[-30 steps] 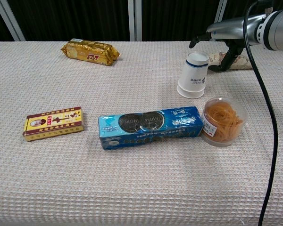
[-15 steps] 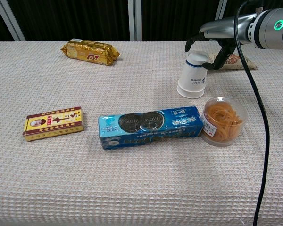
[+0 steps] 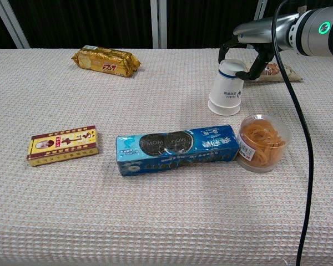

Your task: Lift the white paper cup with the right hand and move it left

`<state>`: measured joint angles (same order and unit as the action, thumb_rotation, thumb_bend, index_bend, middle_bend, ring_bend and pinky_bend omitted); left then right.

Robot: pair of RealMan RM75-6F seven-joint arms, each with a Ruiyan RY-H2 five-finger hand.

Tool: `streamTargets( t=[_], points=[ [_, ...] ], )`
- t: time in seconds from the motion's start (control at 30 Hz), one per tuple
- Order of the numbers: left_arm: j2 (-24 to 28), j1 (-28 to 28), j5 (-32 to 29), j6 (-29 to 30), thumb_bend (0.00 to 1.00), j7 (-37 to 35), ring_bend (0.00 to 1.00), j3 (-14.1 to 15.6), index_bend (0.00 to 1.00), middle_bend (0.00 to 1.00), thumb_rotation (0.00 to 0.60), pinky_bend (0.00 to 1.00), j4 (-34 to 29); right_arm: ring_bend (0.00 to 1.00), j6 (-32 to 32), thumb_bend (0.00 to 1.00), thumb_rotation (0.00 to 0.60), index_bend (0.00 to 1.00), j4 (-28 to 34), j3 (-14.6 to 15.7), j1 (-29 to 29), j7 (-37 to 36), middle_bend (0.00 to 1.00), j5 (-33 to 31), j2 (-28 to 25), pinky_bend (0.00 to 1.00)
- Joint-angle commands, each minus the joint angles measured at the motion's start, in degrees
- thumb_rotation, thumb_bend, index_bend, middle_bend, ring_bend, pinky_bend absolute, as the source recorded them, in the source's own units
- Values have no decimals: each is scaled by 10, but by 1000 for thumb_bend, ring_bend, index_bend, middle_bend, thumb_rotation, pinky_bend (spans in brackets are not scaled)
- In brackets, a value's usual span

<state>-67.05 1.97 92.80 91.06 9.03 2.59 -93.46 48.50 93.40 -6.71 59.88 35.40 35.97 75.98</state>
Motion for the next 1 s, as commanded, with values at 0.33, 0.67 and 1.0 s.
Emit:
streamTargets(
  t=[0.33,0.67,1.0],
  points=[
    [2,3,-1,3,0,-5,145,0,279,177,600,134,3,0,46,438,600,297,69,-1,1,18,155,16,-46,0],
    [1,3,-1,1,0,-9,145,0,279,177,600,133,5,0,103,449,600,297,195,-45,4,22,157,36,-135,0],
    [-9,10,-11,0,0,-20,145,3,279,177,600,134,19,0,44,448,600,300,78,-32,58,36,148,-9,-14,0]
  ],
)
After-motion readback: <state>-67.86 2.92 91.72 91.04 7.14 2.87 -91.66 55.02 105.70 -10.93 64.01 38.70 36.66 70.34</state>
